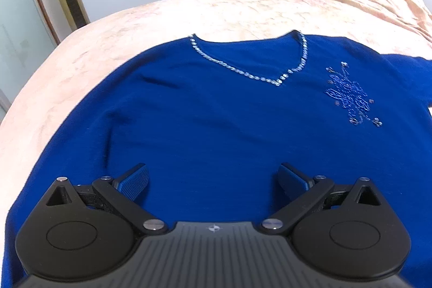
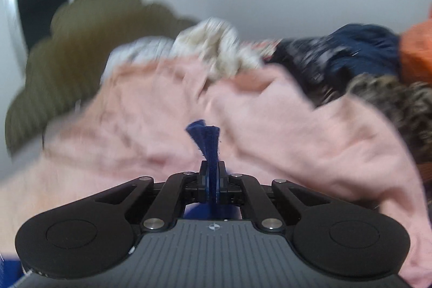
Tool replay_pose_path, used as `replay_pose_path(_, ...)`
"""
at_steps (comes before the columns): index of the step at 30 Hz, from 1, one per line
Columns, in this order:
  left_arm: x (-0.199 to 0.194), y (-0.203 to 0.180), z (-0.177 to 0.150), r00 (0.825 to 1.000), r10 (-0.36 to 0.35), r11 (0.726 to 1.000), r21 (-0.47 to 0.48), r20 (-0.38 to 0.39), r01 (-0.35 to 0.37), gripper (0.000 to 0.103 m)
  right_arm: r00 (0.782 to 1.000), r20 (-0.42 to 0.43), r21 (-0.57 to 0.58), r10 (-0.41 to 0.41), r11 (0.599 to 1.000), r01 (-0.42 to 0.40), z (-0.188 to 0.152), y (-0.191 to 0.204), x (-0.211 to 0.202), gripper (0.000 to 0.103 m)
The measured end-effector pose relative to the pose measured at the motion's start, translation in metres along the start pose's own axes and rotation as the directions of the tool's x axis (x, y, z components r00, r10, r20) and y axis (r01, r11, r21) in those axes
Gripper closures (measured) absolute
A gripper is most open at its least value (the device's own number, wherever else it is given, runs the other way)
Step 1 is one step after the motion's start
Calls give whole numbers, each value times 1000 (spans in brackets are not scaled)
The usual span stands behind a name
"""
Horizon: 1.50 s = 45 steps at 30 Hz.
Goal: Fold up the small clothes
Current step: 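Grasp the cuff of a blue sweater sleeve with the right gripper, then carry the held sleeve across the sweater body with the right gripper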
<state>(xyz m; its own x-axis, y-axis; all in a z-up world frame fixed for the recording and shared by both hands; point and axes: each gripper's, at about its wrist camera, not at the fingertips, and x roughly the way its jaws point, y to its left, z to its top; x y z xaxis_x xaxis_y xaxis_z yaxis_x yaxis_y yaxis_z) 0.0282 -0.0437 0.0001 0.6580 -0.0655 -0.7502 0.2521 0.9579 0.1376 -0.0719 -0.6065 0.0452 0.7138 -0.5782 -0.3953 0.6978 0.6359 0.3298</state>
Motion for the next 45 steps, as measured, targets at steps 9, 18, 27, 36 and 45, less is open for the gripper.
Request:
replay_pose_path(9,-1,26,1,1000,29,998,-63,0,-29,0,997,74,-35,21,999,-18,5,24,-35,96)
replay_pose_path(18,1,37,-3,998,55,996,-64,-9,-55,0,947,-78,-213,311,923,-321,-73,159,-58,96)
replay_pose_path(27,2,53,-8,998,54,994,-96,-23,-56,0,865,-237,-229,442,840,-492,-127,242,-81,96)
replay_pose_path(36,5,58,-11,998,53,994,-94,-25,-55,0,761,-366,-207,536,750,-628,-163,312,-111,96)
replay_pose_path(45,6,67,-14,998,55,992,-110,-32,-59,0,672,-462,-143,579,699,-701,-198,363,-121,96)
